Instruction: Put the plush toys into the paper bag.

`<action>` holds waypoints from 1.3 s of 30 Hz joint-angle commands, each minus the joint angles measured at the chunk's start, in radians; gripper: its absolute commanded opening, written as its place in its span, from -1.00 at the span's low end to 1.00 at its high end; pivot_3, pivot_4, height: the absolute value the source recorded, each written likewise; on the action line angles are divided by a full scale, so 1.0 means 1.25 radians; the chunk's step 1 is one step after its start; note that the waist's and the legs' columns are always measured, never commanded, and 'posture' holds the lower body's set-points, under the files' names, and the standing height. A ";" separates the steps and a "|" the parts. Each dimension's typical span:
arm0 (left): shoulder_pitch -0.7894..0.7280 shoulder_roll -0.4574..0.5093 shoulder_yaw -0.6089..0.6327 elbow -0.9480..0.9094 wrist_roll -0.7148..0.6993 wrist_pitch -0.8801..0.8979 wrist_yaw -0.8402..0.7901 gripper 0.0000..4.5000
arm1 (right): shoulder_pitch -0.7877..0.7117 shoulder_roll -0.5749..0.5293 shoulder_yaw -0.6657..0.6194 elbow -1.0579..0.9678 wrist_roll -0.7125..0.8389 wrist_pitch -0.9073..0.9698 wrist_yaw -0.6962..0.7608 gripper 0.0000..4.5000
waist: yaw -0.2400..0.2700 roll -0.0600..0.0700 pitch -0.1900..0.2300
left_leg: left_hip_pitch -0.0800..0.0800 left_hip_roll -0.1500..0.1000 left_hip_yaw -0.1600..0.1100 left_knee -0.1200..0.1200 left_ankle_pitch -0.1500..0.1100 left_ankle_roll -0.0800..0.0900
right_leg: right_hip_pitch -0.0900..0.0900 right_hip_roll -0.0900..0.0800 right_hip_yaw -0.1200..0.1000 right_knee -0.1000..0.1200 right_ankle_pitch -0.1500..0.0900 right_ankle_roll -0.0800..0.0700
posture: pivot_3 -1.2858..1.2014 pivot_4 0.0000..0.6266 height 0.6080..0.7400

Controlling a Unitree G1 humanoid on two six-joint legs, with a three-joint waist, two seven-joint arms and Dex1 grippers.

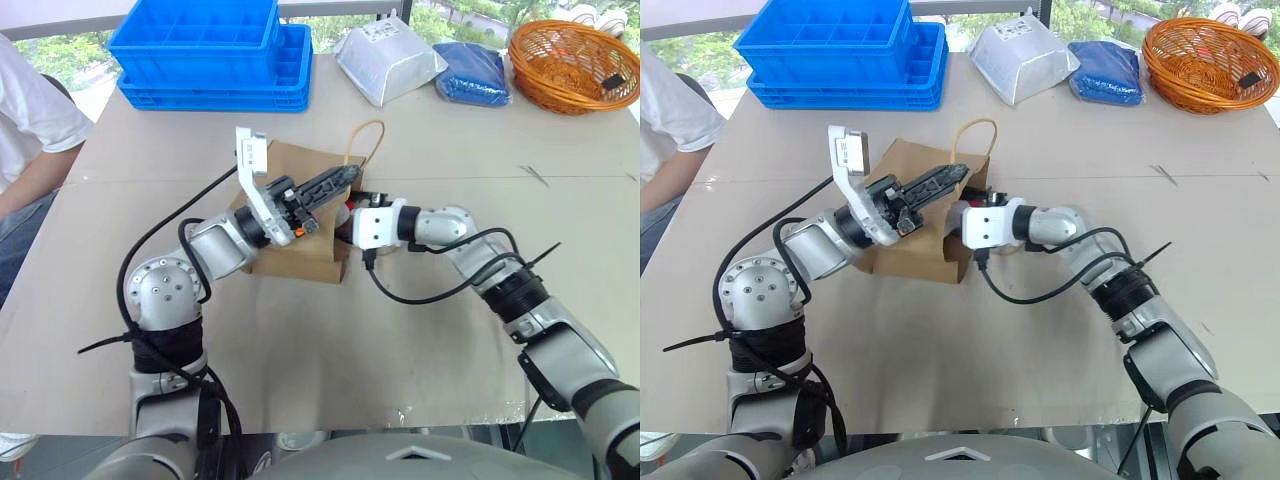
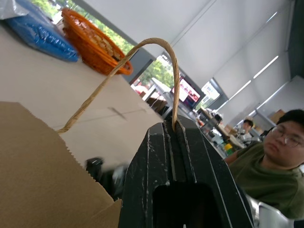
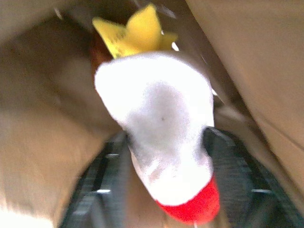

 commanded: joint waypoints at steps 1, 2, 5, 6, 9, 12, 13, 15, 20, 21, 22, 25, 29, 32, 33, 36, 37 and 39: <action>0.015 0.031 0.021 -0.036 0.021 -0.029 -0.032 -1.00 | 0.037 -0.020 -0.053 -0.114 0.041 0.040 0.022 0.80 | 0.000 0.000 0.000 | 0.000 0.000 0.000 0.000 0.000 0.000 | 0.000 0.000 0.001 0.000 0.000 0.000 | 0.03 -0.52 1.00; 0.019 0.042 0.023 -0.034 0.031 -0.035 -0.040 -1.00 | 0.050 -0.031 -0.062 -0.144 0.047 0.060 0.033 0.80 | 0.000 0.000 0.000 | 0.000 0.000 0.000 0.000 0.000 0.000 | 0.000 0.000 0.001 0.000 0.000 0.000 | 0.03 -0.52 1.00; 0.027 0.089 0.012 -0.020 0.099 -0.062 -0.089 -1.00 | 0.107 -0.054 -0.116 -0.282 0.125 0.213 0.067 0.80 | 0.000 0.000 0.000 | 0.001 0.000 0.001 0.000 0.000 0.000 | 0.000 0.000 0.001 0.000 0.000 0.000 | 0.03 -0.52 1.00; 0.026 0.098 0.007 -0.014 0.119 -0.071 -0.102 -1.00 | 0.124 -0.059 -0.138 -0.330 0.160 0.274 0.074 0.80 | 0.001 0.000 0.000 | 0.000 0.000 0.001 0.000 0.000 0.000 | 0.000 0.000 0.001 0.000 0.000 0.000 | 0.03 -0.52 1.00; 0.019 0.113 0.004 0.003 0.150 -0.085 -0.129 -1.00 | 0.151 -0.047 -0.203 -0.441 0.225 0.458 0.038 0.80 | 0.003 0.000 0.000 | 0.000 0.000 0.000 0.000 0.000 0.000 | 0.000 0.001 0.000 0.000 0.000 0.000 | 0.03 -0.52 1.00; 0.016 0.127 -0.002 0.010 0.182 -0.098 -0.156 -1.00 | 0.205 -0.085 -0.246 -0.562 0.290 0.677 0.039 0.80 | 0.005 0.000 0.000 | 0.000 0.000 0.001 0.000 0.000 0.000 | 0.000 0.000 0.000 0.000 0.000 0.000 | 0.03 -0.52 1.00; 0.016 0.131 -0.003 0.012 0.191 -0.102 -0.164 -1.00 | 0.218 -0.086 -0.258 -0.587 0.304 0.735 0.025 0.80 | 0.006 0.000 0.000 | 0.000 0.000 0.001 0.000 0.000 0.000 | 0.000 0.000 0.000 0.000 0.000 0.000 | 0.03 -0.52 1.00; 0.013 0.131 -0.002 0.020 0.202 -0.106 -0.173 -1.00 | 0.226 -0.044 -0.308 -0.608 0.335 0.908 -0.053 0.80 | 0.007 0.000 0.000 | 0.000 0.000 0.000 0.000 0.000 0.000 | 0.000 0.000 -0.001 0.000 0.000 0.000 | 0.03 -0.52 1.00; 0.009 0.125 -0.002 0.018 0.232 -0.125 -0.185 -1.00 | 0.232 0.058 -0.420 -0.624 0.433 1.195 -0.138 0.80 | 0.002 0.000 0.000 | 0.000 0.000 0.001 0.000 0.000 0.000 | 0.000 0.001 0.000 0.001 0.000 0.000 | 0.03 -0.52 1.00; 0.012 0.122 -0.002 0.013 0.240 -0.132 -0.183 -1.00 | 0.227 0.083 -0.442 -0.612 0.448 1.224 -0.152 0.80 | 0.002 0.000 0.000 | 0.000 0.000 0.001 0.000 0.000 0.000 | 0.000 0.001 0.000 0.001 0.000 0.000 | 0.03 -0.52 1.00; 0.017 0.115 -0.001 0.005 0.243 -0.137 -0.177 -1.00 | 0.217 0.114 -0.465 -0.585 0.461 1.255 -0.167 0.80 | 0.002 0.000 0.000 | 0.000 0.000 0.001 0.000 0.000 0.000 | 0.000 0.001 0.000 0.001 0.000 0.000 | 0.03 -0.52 1.00; 0.037 0.098 0.006 -0.014 0.242 -0.144 -0.166 -1.00 | 0.188 0.180 -0.515 -0.523 0.510 1.324 -0.177 0.70 | 0.001 0.000 0.000 | 0.000 0.000 0.001 0.000 0.000 0.000 | 0.000 0.001 0.000 0.001 0.000 0.000 | 0.03 -0.52 1.00; 0.074 0.094 0.027 -0.031 0.243 -0.165 -0.172 -1.00 | 0.149 0.217 -0.560 -0.489 0.555 1.364 -0.186 0.04 | 0.001 0.001 0.000 | 0.000 0.000 0.001 0.000 0.000 0.000 | -0.001 0.001 0.000 0.002 0.000 0.000 | 0.03 -0.52 1.00; 0.095 0.093 0.046 -0.040 0.237 -0.179 -0.174 -1.00 | 0.128 0.213 -0.594 -0.493 0.595 1.395 -0.180 -0.58 | 0.000 0.001 0.000 | 0.000 0.000 0.001 0.000 0.000 0.000 | -0.001 0.001 0.000 0.002 0.000 0.000 | 0.03 -0.52 1.00; 0.095 0.089 0.049 -0.046 0.232 -0.180 -0.169 -1.00 | 0.117 0.219 -0.628 -0.502 0.621 1.408 -0.174 -0.80 | 0.001 0.001 0.000 | 0.000 0.000 0.001 0.000 0.000 0.000 | -0.001 0.001 0.000 0.002 0.000 0.000 | 0.03 -0.52 1.00; 0.080 0.071 0.067 -0.052 0.200 -0.176 -0.143 -1.00 | 0.061 0.248 -0.770 -0.536 0.729 1.480 -0.155 -0.98 | 0.002 0.001 0.000 | 0.000 0.000 0.001 0.000 0.000 0.000 | 0.000 0.001 0.000 0.002 0.000 0.000 | 0.03 -0.52 1.00; 0.070 0.065 0.075 -0.047 0.182 -0.169 -0.133 -1.00 | 0.043 0.249 -0.805 -0.548 0.757 1.503 -0.150 -0.98 | 0.002 0.001 0.000 | 0.000 0.000 0.001 0.000 0.000 0.000 | 0.000 0.001 0.000 0.002 0.000 0.000 | 0.03 -0.52 1.00; 0.042 0.050 0.101 -0.024 0.129 -0.153 -0.104 -1.00 | 0.004 0.237 -0.874 -0.565 0.847 1.528 -0.151 -0.98 | 0.003 0.001 0.000 | 0.000 0.000 0.001 0.000 0.000 0.000 | 0.000 0.001 0.000 0.002 0.000 0.000 | 0.03 -0.52 1.00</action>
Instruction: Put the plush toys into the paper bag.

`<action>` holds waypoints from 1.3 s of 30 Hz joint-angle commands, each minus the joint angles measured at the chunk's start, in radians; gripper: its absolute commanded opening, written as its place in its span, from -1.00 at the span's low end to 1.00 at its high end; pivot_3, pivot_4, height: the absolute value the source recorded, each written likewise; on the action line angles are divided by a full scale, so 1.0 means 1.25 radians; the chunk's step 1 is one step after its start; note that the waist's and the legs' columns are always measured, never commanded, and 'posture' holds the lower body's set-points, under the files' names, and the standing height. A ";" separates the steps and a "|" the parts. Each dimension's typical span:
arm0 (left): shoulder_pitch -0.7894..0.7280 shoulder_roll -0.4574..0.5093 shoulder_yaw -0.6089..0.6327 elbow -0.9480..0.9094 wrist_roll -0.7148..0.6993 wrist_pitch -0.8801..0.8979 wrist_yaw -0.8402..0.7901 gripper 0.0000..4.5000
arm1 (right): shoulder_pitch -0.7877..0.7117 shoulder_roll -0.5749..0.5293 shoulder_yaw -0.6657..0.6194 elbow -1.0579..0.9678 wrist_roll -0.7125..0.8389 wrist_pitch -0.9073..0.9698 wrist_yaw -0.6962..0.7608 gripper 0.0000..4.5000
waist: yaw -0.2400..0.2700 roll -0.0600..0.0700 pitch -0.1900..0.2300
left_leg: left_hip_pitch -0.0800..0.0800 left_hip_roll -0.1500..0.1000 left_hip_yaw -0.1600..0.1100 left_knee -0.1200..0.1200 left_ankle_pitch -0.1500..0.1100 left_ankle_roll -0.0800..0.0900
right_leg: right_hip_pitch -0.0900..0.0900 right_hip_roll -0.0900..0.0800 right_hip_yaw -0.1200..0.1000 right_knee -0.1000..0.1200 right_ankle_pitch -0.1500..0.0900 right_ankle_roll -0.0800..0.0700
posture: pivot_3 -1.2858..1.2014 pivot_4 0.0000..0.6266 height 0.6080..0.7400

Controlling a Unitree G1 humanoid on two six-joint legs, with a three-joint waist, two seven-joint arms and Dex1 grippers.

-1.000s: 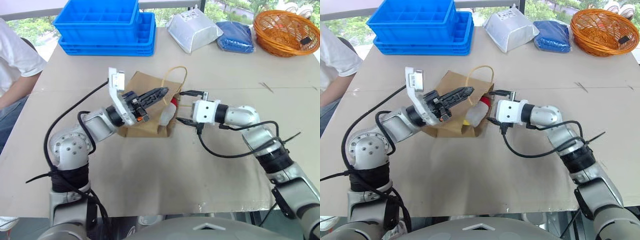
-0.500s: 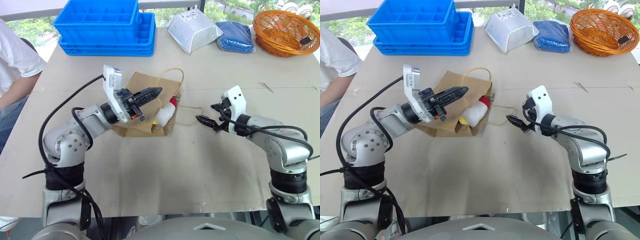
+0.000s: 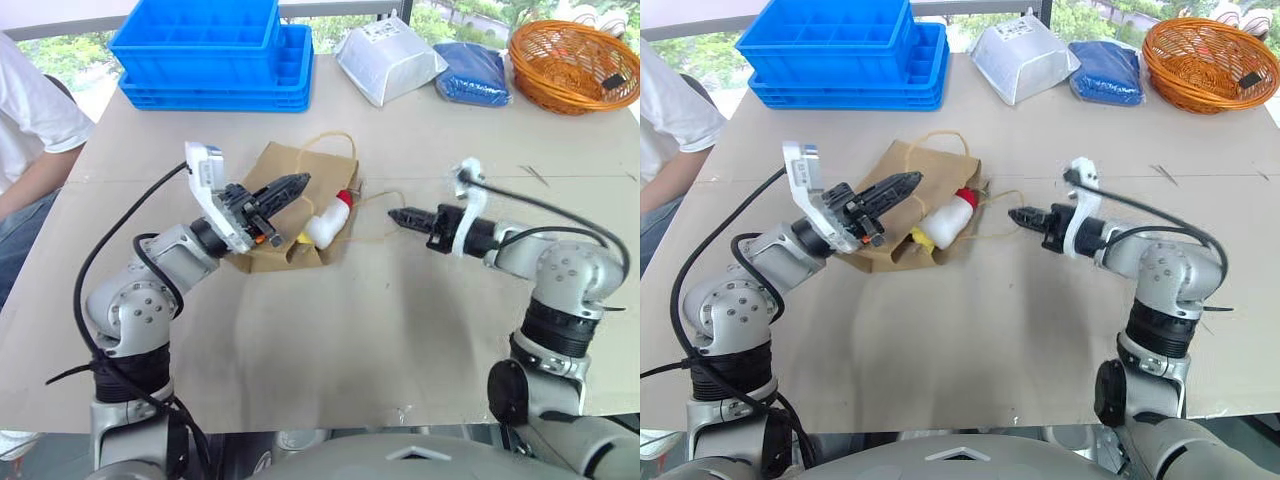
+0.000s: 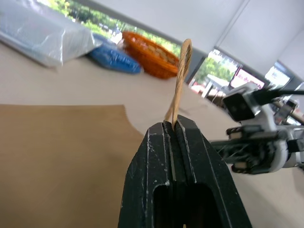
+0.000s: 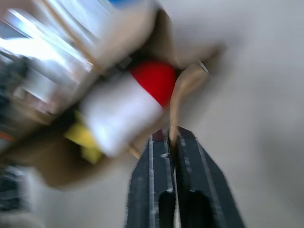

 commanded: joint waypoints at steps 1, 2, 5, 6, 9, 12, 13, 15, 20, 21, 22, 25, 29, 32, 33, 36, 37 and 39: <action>-0.057 -0.020 0.067 0.018 -0.113 0.015 0.052 -1.00 | -0.077 -0.022 -0.125 -0.068 0.183 0.041 0.001 -0.98 | 0.001 0.000 0.000 | 0.000 0.000 0.000 0.000 0.000 0.000 | 0.000 0.000 0.000 0.000 0.000 0.000 | 0.03 -0.52 1.00; -0.075 -0.025 0.083 0.040 -0.144 0.021 0.067 -1.00 | -0.113 -0.032 -0.153 -0.077 0.244 0.042 -0.020 -0.98 | 0.000 0.000 0.000 | 0.000 0.000 -0.001 0.000 0.000 0.000 | 0.000 0.000 -0.001 0.000 0.000 0.000 | 0.03 -0.52 1.00; -0.118 -0.035 0.088 0.078 -0.160 0.018 0.082 -1.00 | -0.215 -0.045 -0.209 -0.070 0.402 0.042 -0.139 -0.98 | -0.004 0.000 0.000 | 0.001 0.000 0.000 0.000 0.000 0.000 | 0.000 0.000 0.000 0.001 0.000 0.000 | 0.03 -0.52 1.00; -0.129 -0.038 0.085 0.085 -0.157 0.014 0.084 -1.00 | -0.235 -0.048 -0.217 -0.064 0.438 0.042 -0.177 -0.98 | -0.005 0.000 0.000 | 0.001 0.000 0.000 0.000 0.000 0.000 | 0.000 0.000 0.000 0.002 0.000 0.000 | 0.03 -0.52 1.00; -0.162 -0.056 0.079 0.108 -0.157 0.011 0.098 -1.00 | -0.230 -0.091 -0.191 -0.040 0.577 -0.004 -0.299 -0.98 | -0.003 0.000 0.000 | 0.001 0.000 0.000 0.000 0.000 0.000 | 0.000 0.000 -0.001 0.003 0.000 0.000 | 0.03 -0.52 1.00; -0.218 -0.071 0.028 0.132 -0.080 -0.024 0.077 -1.00 | -0.177 -0.174 -0.111 -0.033 0.750 -0.130 -0.459 -0.98 | -0.001 0.000 0.000 | 0.000 -0.001 0.000 0.000 0.000 0.000 | 0.000 0.000 0.000 0.003 0.000 0.000 | 0.03 -0.52 1.00; -0.236 -0.073 0.014 0.143 -0.055 -0.036 0.072 -1.00 | -0.156 -0.202 -0.085 -0.037 0.795 -0.170 -0.502 -0.98 | 0.000 0.000 0.000 | 0.000 -0.001 0.000 0.000 0.000 0.000 | 0.000 0.000 0.000 0.003 0.000 0.000 | 0.03 -0.52 1.00; -0.267 -0.078 0.005 0.161 -0.041 -0.042 0.066 -1.00 | -0.119 -0.259 -0.033 -0.051 0.896 -0.262 -0.575 -0.98 | -0.001 0.000 0.000 | 0.000 -0.002 0.000 0.000 0.000 0.001 | 0.000 -0.001 0.000 0.002 0.000 0.000 | 0.03 -0.52 1.00; -0.335 -0.038 -0.029 0.239 0.024 -0.039 0.008 -1.00 | -0.066 -0.388 0.099 -0.102 1.007 -0.411 -0.677 -0.98 | -0.010 0.000 0.000 | 0.000 0.000 0.003 0.000 0.000 0.001 | 0.000 0.001 0.002 0.001 0.000 0.000 | 0.03 -0.52 1.00; -0.331 -0.018 -0.061 0.255 0.082 -0.066 -0.019 -1.00 | -0.045 -0.401 0.122 -0.118 1.009 -0.426 -0.680 -0.98 | -0.010 0.000 0.000 | 0.001 0.000 0.003 0.000 0.000 0.001 | 0.000 0.002 0.001 0.001 0.000 0.000 | 0.03 -0.52 1.00; -0.324 -0.005 -0.089 0.267 0.128 -0.097 -0.054 -1.00 | -0.033 -0.412 0.144 -0.133 1.009 -0.443 -0.680 -0.98 | -0.011 0.000 0.000 | 0.001 0.001 0.002 0.000 -0.001 0.003 | 0.000 0.003 0.002 0.001 0.000 0.000 | 0.03 -0.52 1.00; -0.340 -0.006 -0.129 0.320 0.192 -0.132 -0.102 -1.00 | -0.022 -0.445 0.195 -0.149 0.971 -0.477 -0.660 -0.98 | -0.013 0.001 0.001 | 0.001 0.001 0.004 -0.001 -0.002 0.005 | 0.000 0.004 0.004 0.001 0.000 0.000 | 0.03 -0.52 1.00; -0.368 -0.004 -0.173 0.376 0.267 -0.180 -0.170 -1.00 | 0.041 -0.503 0.257 -0.176 0.769 -0.454 -0.547 -0.98 | -0.003 0.001 0.001 | 0.000 0.001 0.005 0.000 -0.003 0.006 | 0.000 0.004 0.004 0.000 0.000 0.000 | 0.03 -0.52 1.00; -0.367 0.029 -0.168 0.366 0.238 -0.140 -0.267 -1.00 | 0.103 -0.543 0.247 -0.180 0.670 -0.476 -0.399 -0.98 | 0.001 0.001 0.001 | -0.002 0.002 0.004 0.000 -0.003 0.006 | -0.001 0.004 0.003 -0.003 0.000 0.000 | 0.03 -0.52 1.00; -0.365 0.047 -0.157 0.359 0.229 -0.123 -0.279 -0.68 | 0.114 -0.557 0.235 -0.180 0.638 -0.489 -0.361 -0.75 | 0.001 0.001 0.001 | -0.002 0.002 0.004 0.000 -0.003 0.006 | -0.001 0.003 0.003 -0.004 0.000 0.000 | 0.03 -0.52 1.00; -0.348 0.090 -0.125 0.341 0.210 -0.078 -0.299 -0.16 | 0.139 -0.615 0.222 -0.207 0.531 -0.521 -0.248 -0.21 | -0.002 0.001 0.001 | -0.002 0.002 0.005 0.000 -0.003 0.006 | -0.001 0.003 0.003 -0.005 0.000 0.001 | 0.03 -0.52 1.00; -0.339 0.104 -0.115 0.332 0.201 -0.061 -0.309 0.02 | 0.150 -0.639 0.221 -0.223 0.493 -0.531 -0.205 -0.02 | -0.002 0.001 0.001 | -0.002 0.002 0.006 0.000 -0.003 0.007 | -0.001 0.002 0.003 -0.005 0.000 0.001 | 0.03 -0.52 1.00; -0.301 0.141 -0.087 0.291 0.173 -0.026 -0.329 0.43 | 0.195 -0.687 0.162 -0.244 0.512 -0.531 -0.098 0.41 | -0.001 0.001 0.001 | -0.002 0.002 0.005 0.000 -0.004 0.008 | -0.001 0.002 0.003 -0.005 0.000 0.001 | 0.03 -0.52 1.00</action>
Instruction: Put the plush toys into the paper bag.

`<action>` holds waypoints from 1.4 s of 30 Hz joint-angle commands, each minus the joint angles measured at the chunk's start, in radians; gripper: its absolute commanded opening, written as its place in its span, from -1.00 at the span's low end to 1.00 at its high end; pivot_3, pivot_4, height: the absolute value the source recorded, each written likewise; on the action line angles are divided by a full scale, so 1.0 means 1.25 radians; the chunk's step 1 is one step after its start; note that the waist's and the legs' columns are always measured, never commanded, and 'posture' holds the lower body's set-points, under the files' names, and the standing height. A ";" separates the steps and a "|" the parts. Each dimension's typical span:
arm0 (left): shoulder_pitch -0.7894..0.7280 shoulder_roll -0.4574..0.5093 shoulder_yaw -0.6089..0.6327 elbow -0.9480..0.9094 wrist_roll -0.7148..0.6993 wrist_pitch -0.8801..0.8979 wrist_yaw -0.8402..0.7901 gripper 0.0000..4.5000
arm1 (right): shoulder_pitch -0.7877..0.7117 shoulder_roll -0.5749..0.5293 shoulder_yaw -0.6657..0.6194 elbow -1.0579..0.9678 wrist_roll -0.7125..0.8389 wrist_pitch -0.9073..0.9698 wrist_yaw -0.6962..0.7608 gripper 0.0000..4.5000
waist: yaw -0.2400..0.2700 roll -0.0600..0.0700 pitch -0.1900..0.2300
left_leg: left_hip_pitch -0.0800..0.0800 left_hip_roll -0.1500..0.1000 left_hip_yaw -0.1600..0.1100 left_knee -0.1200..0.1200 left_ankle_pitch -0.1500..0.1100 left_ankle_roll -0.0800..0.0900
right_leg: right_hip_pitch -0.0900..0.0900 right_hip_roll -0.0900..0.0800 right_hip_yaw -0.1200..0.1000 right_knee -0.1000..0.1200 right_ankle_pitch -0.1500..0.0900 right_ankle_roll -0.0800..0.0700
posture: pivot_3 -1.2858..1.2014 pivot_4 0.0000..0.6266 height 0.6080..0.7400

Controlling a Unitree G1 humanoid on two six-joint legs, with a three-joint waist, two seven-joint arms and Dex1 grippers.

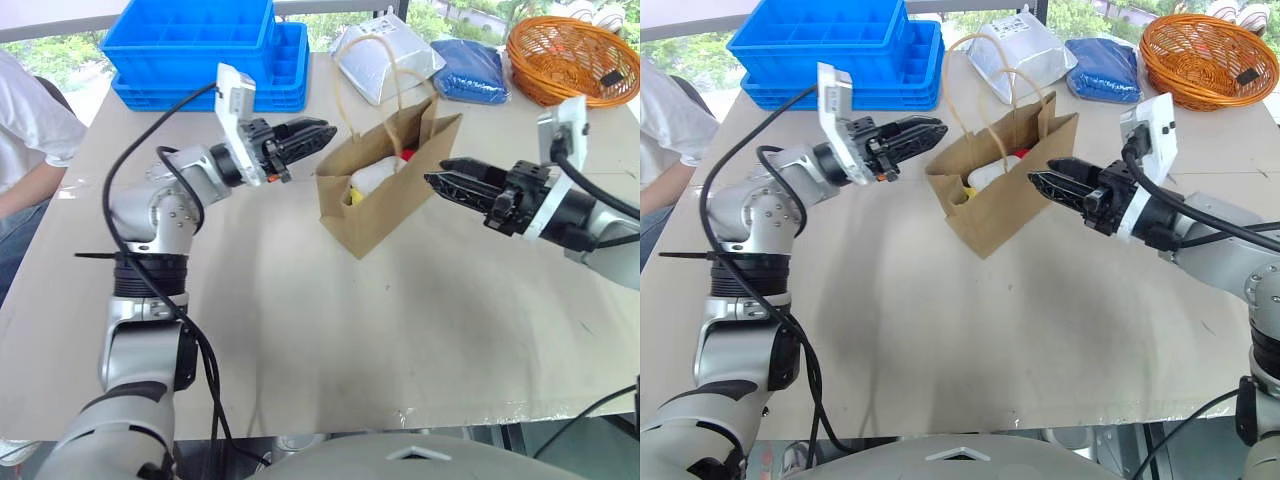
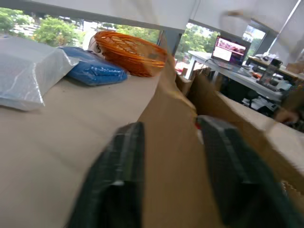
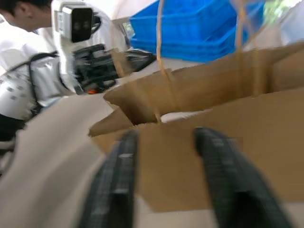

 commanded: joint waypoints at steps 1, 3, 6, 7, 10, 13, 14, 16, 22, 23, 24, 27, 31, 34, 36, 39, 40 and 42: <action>0.055 0.061 0.070 -0.090 -0.064 0.061 -0.045 0.66 | 0.068 -0.081 -0.112 -0.062 -0.023 -0.025 0.198 0.43 | 0.001 0.000 0.000 | 0.000 0.000 -0.001 0.000 -0.001 0.001 | 0.000 0.000 -0.001 0.000 0.000 0.000 | 0.03 -0.52 1.00; 0.093 0.088 0.092 -0.131 -0.105 0.106 -0.063 0.98 | 0.134 -0.132 -0.151 -0.071 -0.068 -0.032 0.290 0.43 | 0.003 0.000 0.000 | 0.000 0.001 -0.001 0.000 -0.001 0.001 | 0.000 0.000 -0.001 0.000 0.000 0.000 | 0.03 -0.52 1.00; 0.134 0.112 0.106 -0.172 -0.129 0.140 -0.077 0.98 | 0.201 -0.169 -0.165 -0.070 -0.150 -0.064 0.370 0.43 | 0.009 0.000 0.000 | 0.000 0.001 -0.001 0.001 -0.001 0.002 | 0.001 -0.001 -0.002 0.000 0.000 0.000 | 0.03 -0.52 1.00; 0.148 0.114 0.095 -0.178 -0.117 0.133 -0.080 0.98 | 0.204 -0.168 -0.134 -0.069 -0.191 -0.086 0.389 0.43 | 0.010 0.000 0.000 | 0.000 0.001 -0.001 0.001 -0.001 0.002 | 0.001 -0.001 -0.001 0.000 0.000 0.000 | 0.03 -0.52 1.00; 0.160 0.103 0.066 -0.168 -0.085 0.108 -0.091 1.00 | 0.170 -0.128 -0.008 -0.061 -0.294 -0.138 0.425 -0.15 | 0.011 0.000 0.000 | 0.003 0.000 0.001 0.001 -0.001 0.002 | 0.003 -0.001 0.000 0.000 0.000 0.000 | 0.03 -0.52 1.00; 0.137 0.082 0.010 -0.122 -0.035 0.066 -0.129 1.00 | 0.082 -0.041 0.186 0.004 -0.468 -0.217 0.454 -0.81 | 0.004 -0.001 0.000 | 0.005 0.001 0.002 0.001 -0.001 0.001 | 0.005 0.000 0.000 0.000 0.000 0.000 | 0.03 -0.52 1.00; 0.126 0.080 -0.004 -0.106 -0.022 0.057 -0.143 1.00 | 0.055 -0.015 0.229 0.028 -0.509 -0.237 0.464 -0.98 | 0.002 -0.001 0.000 | 0.005 0.001 0.002 0.001 0.000 0.001 | 0.005 0.000 0.001 0.000 0.000 0.000 | 0.03 -0.52 1.00; 0.106 0.076 -0.030 -0.075 0.007 0.033 -0.173 1.00 | 0.009 0.036 0.295 0.085 -0.579 -0.271 0.481 -0.98 | 0.001 -0.001 0.000 | 0.005 0.000 0.002 0.001 0.001 -0.003 | 0.004 0.001 0.001 0.001 0.000 0.000 | 0.03 -0.52 1.00; 0.091 0.071 -0.094 -0.059 0.078 -0.032 -0.236 1.00 | -0.114 0.192 0.422 0.279 -0.769 -0.374 0.482 -0.98 | 0.001 -0.001 0.000 | 0.001 -0.001 0.002 0.001 0.002 -0.003 | 0.000 0.000 0.001 0.001 0.000 0.000 | 0.03 -0.52 1.00; 0.097 0.067 -0.098 -0.073 0.083 -0.038 -0.235 1.00 | -0.123 0.214 0.424 0.296 -0.781 -0.384 0.476 -0.98 | 0.001 -0.001 0.000 | 0.001 -0.001 0.001 0.000 0.002 -0.003 | 0.000 0.000 0.001 0.001 0.000 0.000 | 0.03 -0.52 1.00; 0.104 0.062 -0.100 -0.085 0.087 -0.043 -0.232 1.00 | -0.129 0.234 0.424 0.310 -0.792 -0.391 0.472 -0.98 | 0.001 -0.001 0.000 | 0.000 -0.001 0.001 0.000 0.001 -0.003 | -0.001 0.000 0.000 0.001 0.000 0.000 | 0.03 -0.52 1.00; 0.122 0.034 -0.108 -0.115 0.104 -0.061 -0.203 1.00 | -0.132 0.289 0.424 0.339 -0.820 -0.413 0.458 -0.98 | 0.004 -0.001 0.000 | -0.001 -0.001 -0.002 0.000 0.002 -0.003 | -0.001 -0.002 -0.002 0.001 0.000 0.000 | 0.03 -0.52 1.00; 0.138 -0.008 -0.108 -0.149 0.127 -0.064 -0.139 1.00 | -0.121 0.351 0.414 0.343 -0.832 -0.414 0.440 -0.98 | 0.003 -0.001 0.000 | -0.001 -0.002 -0.001 0.001 0.002 -0.003 | -0.001 -0.002 -0.001 0.001 0.000 0.000 | 0.03 -0.52 1.00; 0.152 -0.036 -0.105 -0.164 0.155 -0.081 -0.085 1.00 | -0.108 0.380 0.409 0.341 -0.837 -0.411 0.434 -0.98 | 0.002 -0.001 0.000 | 0.000 -0.002 -0.001 0.001 0.002 -0.003 | -0.001 -0.002 -0.001 0.003 0.000 0.000 | 0.03 -0.52 1.00; 0.157 -0.056 -0.104 -0.166 0.176 -0.094 -0.047 1.00 | -0.101 0.391 0.409 0.344 -0.843 -0.413 0.433 -0.98 | 0.003 -0.001 0.000 | 0.000 -0.002 -0.001 0.001 0.002 -0.003 | -0.001 -0.002 -0.001 0.003 0.000 0.000 | 0.03 -0.52 1.00; 0.164 -0.101 -0.108 -0.180 0.209 -0.118 0.026 1.00 | -0.087 0.408 0.405 0.359 -0.853 -0.420 0.428 -0.98 | 0.003 -0.001 0.000 | 0.001 -0.002 -0.001 0.001 0.002 -0.003 | -0.001 -0.002 -0.001 0.004 0.000 0.000 | 0.03 -0.52 1.00; 0.165 -0.121 -0.107 -0.187 0.211 -0.117 0.052 1.00 | -0.082 0.412 0.403 0.364 -0.855 -0.421 0.429 -0.98 | 0.003 -0.001 0.000 | 0.001 -0.002 -0.001 0.001 0.002 -0.003 | -0.001 -0.002 -0.001 0.004 0.000 0.000 | 0.03 -0.52 1.00; 0.163 -0.146 -0.108 -0.193 0.224 -0.120 0.091 1.00 | -0.072 0.415 0.400 0.369 -0.860 -0.424 0.430 -0.98 | 0.004 -0.001 0.000 | 0.001 -0.002 -0.001 0.001 0.002 -0.003 | -0.001 -0.003 -0.001 0.005 0.000 0.000 | 0.03 -0.52 1.00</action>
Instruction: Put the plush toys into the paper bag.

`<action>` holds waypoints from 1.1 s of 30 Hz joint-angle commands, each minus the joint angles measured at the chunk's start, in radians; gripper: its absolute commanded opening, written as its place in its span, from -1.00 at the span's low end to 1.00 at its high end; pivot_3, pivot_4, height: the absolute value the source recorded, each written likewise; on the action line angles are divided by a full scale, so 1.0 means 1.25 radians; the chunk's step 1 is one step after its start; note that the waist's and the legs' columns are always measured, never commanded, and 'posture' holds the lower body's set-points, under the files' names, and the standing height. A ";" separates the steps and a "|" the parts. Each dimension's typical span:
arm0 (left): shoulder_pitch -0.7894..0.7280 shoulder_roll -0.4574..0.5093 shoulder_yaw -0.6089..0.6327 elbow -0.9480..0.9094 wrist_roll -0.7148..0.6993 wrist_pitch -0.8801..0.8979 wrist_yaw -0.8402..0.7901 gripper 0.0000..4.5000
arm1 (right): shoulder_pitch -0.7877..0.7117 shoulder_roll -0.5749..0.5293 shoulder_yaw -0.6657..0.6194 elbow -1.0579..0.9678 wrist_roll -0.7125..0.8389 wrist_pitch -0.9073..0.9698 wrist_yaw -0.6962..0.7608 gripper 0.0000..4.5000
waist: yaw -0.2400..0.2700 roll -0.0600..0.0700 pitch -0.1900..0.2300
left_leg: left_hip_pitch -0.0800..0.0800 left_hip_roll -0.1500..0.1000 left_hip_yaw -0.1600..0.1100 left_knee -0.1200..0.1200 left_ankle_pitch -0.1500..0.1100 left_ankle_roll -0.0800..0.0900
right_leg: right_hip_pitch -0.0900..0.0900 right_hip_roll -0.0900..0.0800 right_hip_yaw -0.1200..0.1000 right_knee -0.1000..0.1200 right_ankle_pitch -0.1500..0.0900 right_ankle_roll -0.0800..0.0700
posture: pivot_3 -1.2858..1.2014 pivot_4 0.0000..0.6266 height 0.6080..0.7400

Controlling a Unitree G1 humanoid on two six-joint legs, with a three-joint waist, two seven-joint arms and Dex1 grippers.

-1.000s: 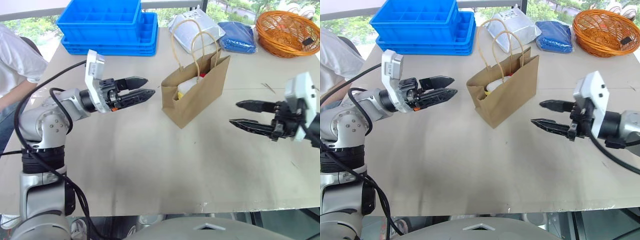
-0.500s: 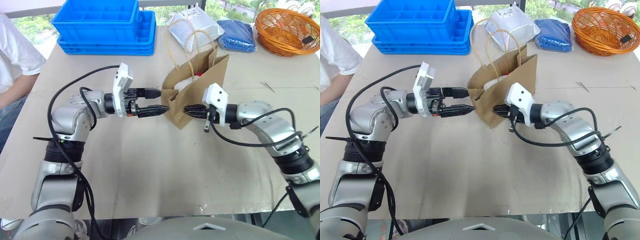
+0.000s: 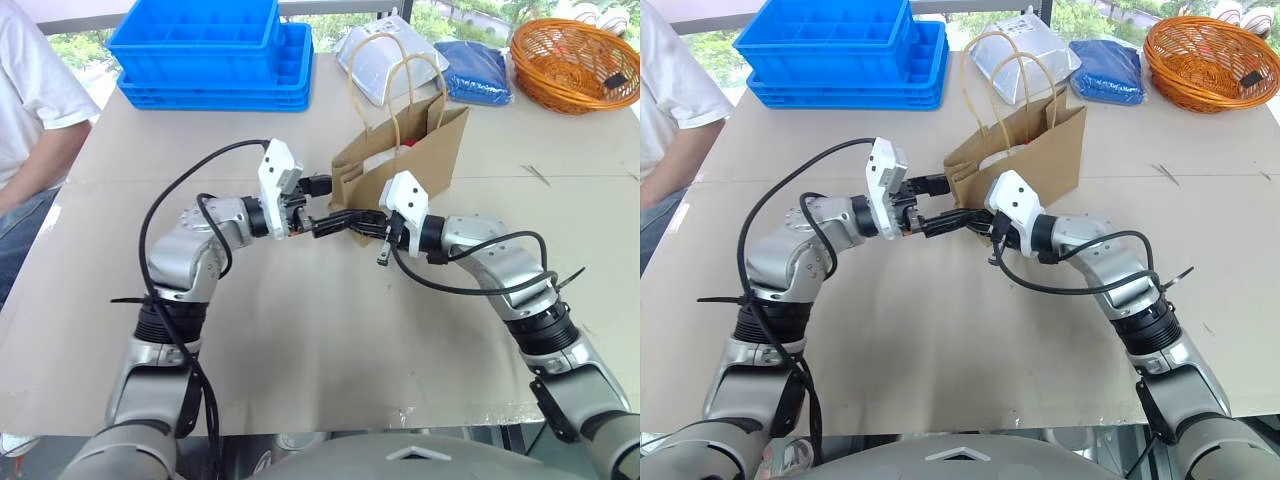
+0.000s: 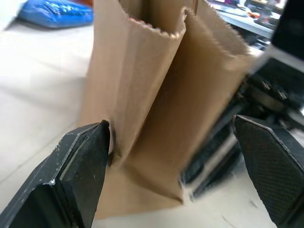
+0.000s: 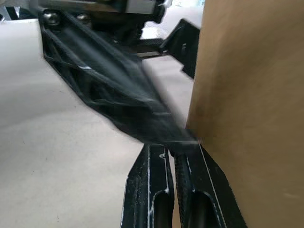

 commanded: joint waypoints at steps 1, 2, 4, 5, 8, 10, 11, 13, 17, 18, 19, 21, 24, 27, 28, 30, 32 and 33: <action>-0.001 -0.037 0.004 -0.051 0.018 -0.017 0.066 1.00 | 0.013 0.007 -0.022 -0.003 -0.008 -0.021 -0.002 -0.98 | 0.000 0.000 0.000 | 0.000 0.000 0.000 0.000 0.000 0.000 | 0.000 0.000 0.000 0.000 0.000 0.000 | 0.03 -0.52 1.00; -0.003 -0.044 0.000 -0.054 0.024 -0.017 0.075 1.00 | 0.018 0.008 -0.022 -0.001 -0.011 -0.023 -0.001 -0.98 | -0.001 0.000 0.000 | 0.000 0.000 0.000 0.000 0.000 0.000 | 0.000 0.000 0.000 0.000 0.000 0.000 | 0.03 -0.52 1.00; -0.007 -0.059 -0.010 -0.058 0.032 -0.014 0.092 1.00 | 0.025 0.011 -0.023 0.003 -0.015 -0.026 -0.002 -0.98 | -0.002 0.000 0.000 | 0.000 0.000 0.000 0.000 0.000 0.000 | 0.000 0.000 0.000 0.001 0.000 0.000 | 0.03 -0.52 1.00; -0.009 -0.067 -0.015 -0.060 0.036 -0.012 0.102 1.00 | 0.028 0.012 -0.022 0.005 -0.018 -0.028 -0.002 -0.98 | -0.002 0.000 0.000 | 0.000 0.000 0.000 0.000 0.000 0.000 | 0.000 0.000 0.000 0.001 0.000 0.000 | 0.03 -0.52 1.00; -0.016 -0.093 -0.022 -0.045 0.058 -0.013 0.138 0.89 | 0.037 0.015 -0.025 0.004 -0.020 -0.034 -0.002 -1.00 | -0.002 0.000 0.000 | 0.001 0.000 0.000 0.000 0.000 0.000 | 0.000 0.000 0.000 0.001 0.000 0.000 | 0.03 -0.52 1.00; -0.013 -0.095 -0.030 -0.042 0.067 -0.024 0.132 0.63 | 0.044 0.013 -0.030 -0.007 -0.017 -0.037 0.003 -1.00 | -0.002 0.000 0.000 | 0.001 0.000 0.000 0.000 0.000 0.000 | 0.000 0.000 0.000 0.002 0.000 0.000 | 0.03 -0.52 1.00; -0.010 -0.093 -0.031 -0.037 0.068 -0.034 0.123 0.43 | 0.055 0.001 -0.037 -0.035 -0.006 -0.035 0.016 -1.00 | -0.002 0.000 0.000 | 0.001 0.000 0.000 0.000 0.000 0.000 | 0.000 0.000 0.000 0.002 0.000 0.000 | 0.03 -0.52 1.00; -0.009 -0.092 -0.029 -0.029 0.066 -0.058 0.102 0.04 | 0.077 -0.018 -0.052 -0.087 0.012 -0.032 0.030 -1.00 | -0.001 0.000 0.000 | 0.001 0.000 0.000 0.000 0.000 0.000 | 0.000 0.000 0.000 0.002 0.000 0.000 | 0.03 -0.52 1.00; -0.028 -0.097 -0.017 0.023 0.089 -0.128 0.094 -0.71 | 0.134 -0.077 -0.090 -0.204 0.046 0.003 0.049 -1.00 | 0.002 0.000 0.000 | 0.001 0.000 0.000 0.000 0.000 0.000 | 0.000 0.000 0.000 0.002 0.000 0.000 | 0.03 -0.52 1.00; -0.033 -0.098 -0.015 0.036 0.093 -0.142 0.091 -0.93 | 0.147 -0.095 -0.106 -0.235 0.071 0.030 0.056 -1.00 | 0.003 0.000 0.000 | 0.000 0.000 0.000 0.000 0.000 0.000 | 0.000 0.000 0.000 0.001 0.000 0.000 | 0.03 -0.52 1.00; -0.038 -0.096 -0.017 0.049 0.098 -0.167 0.076 -0.99 | 0.160 -0.107 -0.130 -0.263 0.083 0.040 0.047 -0.88 | 0.004 0.000 0.000 | 0.001 0.000 -0.001 0.000 0.000 0.000 | 0.000 0.000 0.000 0.001 0.000 0.000 | 0.03 -0.52 1.00; -0.042 -0.088 -0.018 0.070 0.102 -0.205 0.047 -1.00 | 0.183 -0.133 -0.172 -0.306 0.107 0.058 0.037 -0.65 | 0.005 0.000 0.000 | 0.001 0.000 0.000 0.001 0.000 0.000 | 0.001 0.000 0.000 0.001 0.000 0.000 | 0.03 -0.52 1.00; -0.050 -0.051 -0.002 0.103 0.081 -0.238 -0.037 -1.00 | 0.238 -0.193 -0.252 -0.363 0.145 0.095 0.039 0.00 | 0.004 0.000 0.000 | 0.001 0.000 0.000 0.001 0.000 0.000 | 0.001 0.000 0.000 0.001 0.000 0.000 | 0.03 -0.52 1.00; -0.053 -0.004 0.023 0.120 0.035 -0.256 -0.149 -1.00 | 0.292 -0.236 -0.334 -0.388 0.170 0.115 0.032 0.58 | 0.002 0.000 0.000 | 0.001 0.000 0.000 0.001 0.000 0.000 | 0.001 0.000 0.000 0.001 0.000 0.000 | 0.03 -0.52 1.00; -0.049 0.021 0.030 0.119 0.012 -0.258 -0.207 -1.00 | 0.325 -0.259 -0.369 -0.402 0.187 0.124 0.045 0.79 | 0.002 0.000 0.000 | 0.001 0.000 0.000 0.001 0.000 0.000 | 0.001 0.000 0.000 0.001 0.000 0.000 | 0.03 -0.52 1.00; -0.044 0.061 0.036 0.117 -0.012 -0.249 -0.283 -1.00 | 0.378 -0.292 -0.422 -0.424 0.222 0.139 0.066 0.99 | 0.002 0.000 0.000 | 0.001 0.000 0.000 0.001 0.000 0.000 | 0.001 0.001 0.000 0.001 0.000 0.000 | 0.03 -0.52 1.00; -0.029 0.116 0.021 0.124 -0.010 -0.282 -0.393 -1.00 | 0.452 -0.326 -0.486 -0.466 0.264 0.145 0.097 0.99 | 0.003 0.000 0.000 | 0.001 0.000 0.000 0.000 0.000 0.000 | 0.001 0.001 0.000 0.001 0.000 0.000 | 0.03 -0.52 1.00; -0.025 0.143 0.012 0.135 0.003 -0.308 -0.440 -1.00 | 0.488 -0.335 -0.518 -0.488 0.281 0.143 0.108 0.99 | 0.003 0.000 0.000 | 0.001 0.000 0.001 0.001 0.000 0.000 | 0.001 0.001 0.000 0.001 0.000 0.000 | 0.03 -0.52 1.00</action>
